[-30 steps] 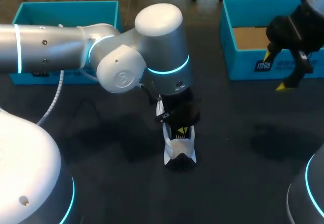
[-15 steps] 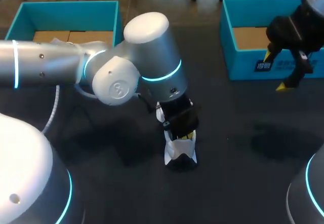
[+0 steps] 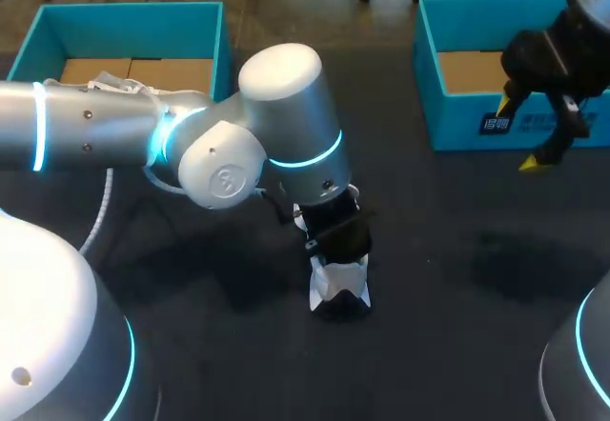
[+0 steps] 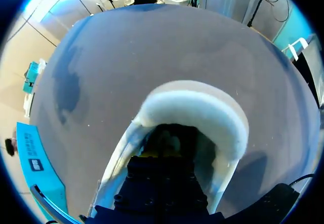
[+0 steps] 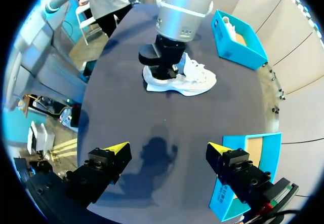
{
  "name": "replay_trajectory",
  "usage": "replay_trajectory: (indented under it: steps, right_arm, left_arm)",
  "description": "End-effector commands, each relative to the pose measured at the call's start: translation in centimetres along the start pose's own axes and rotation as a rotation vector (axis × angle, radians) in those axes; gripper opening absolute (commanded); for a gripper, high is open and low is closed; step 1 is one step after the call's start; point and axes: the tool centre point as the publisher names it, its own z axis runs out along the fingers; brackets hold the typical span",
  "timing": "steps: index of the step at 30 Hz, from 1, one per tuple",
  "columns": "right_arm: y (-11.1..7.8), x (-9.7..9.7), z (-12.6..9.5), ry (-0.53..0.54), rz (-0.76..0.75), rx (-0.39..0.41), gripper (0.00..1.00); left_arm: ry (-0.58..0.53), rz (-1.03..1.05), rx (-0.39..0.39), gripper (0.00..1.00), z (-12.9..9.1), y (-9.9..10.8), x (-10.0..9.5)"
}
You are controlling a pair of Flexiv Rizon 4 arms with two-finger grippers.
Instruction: Take the shoe out of the shoebox, open the shoe tongue, remove and reinsert the insole, then place the shoe into the shoebox
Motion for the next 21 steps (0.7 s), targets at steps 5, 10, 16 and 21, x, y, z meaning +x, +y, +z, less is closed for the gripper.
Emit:
replay_trajectory:
  steps: [5, 10, 16, 21]
  right_arm:
    - [0.0, -0.1, 0.1, 0.002, 0.0, 0.002, 1.0]
    - [0.0, -0.1, 0.1, 0.002, 0.0, 0.002, 1.0]
    - [0.0, -0.1, 0.1, 0.002, 0.0, 0.002, 1.0]
    - [0.0, -0.1, 0.1, 0.002, 0.0, 0.002, 1.0]
  left_arm:
    - [-0.043, 0.003, 0.002, 0.0, -2.0, 1.0, 0.1]
    - [-0.083, 0.012, 0.032, 0.0, -4.0, 0.4, -0.3]
    - [-0.106, 0.052, 0.028, 0.0, -3.9, -0.7, -1.5]
    - [-0.101, 0.082, 0.031, 0.0, -2.4, -1.3, -1.7]
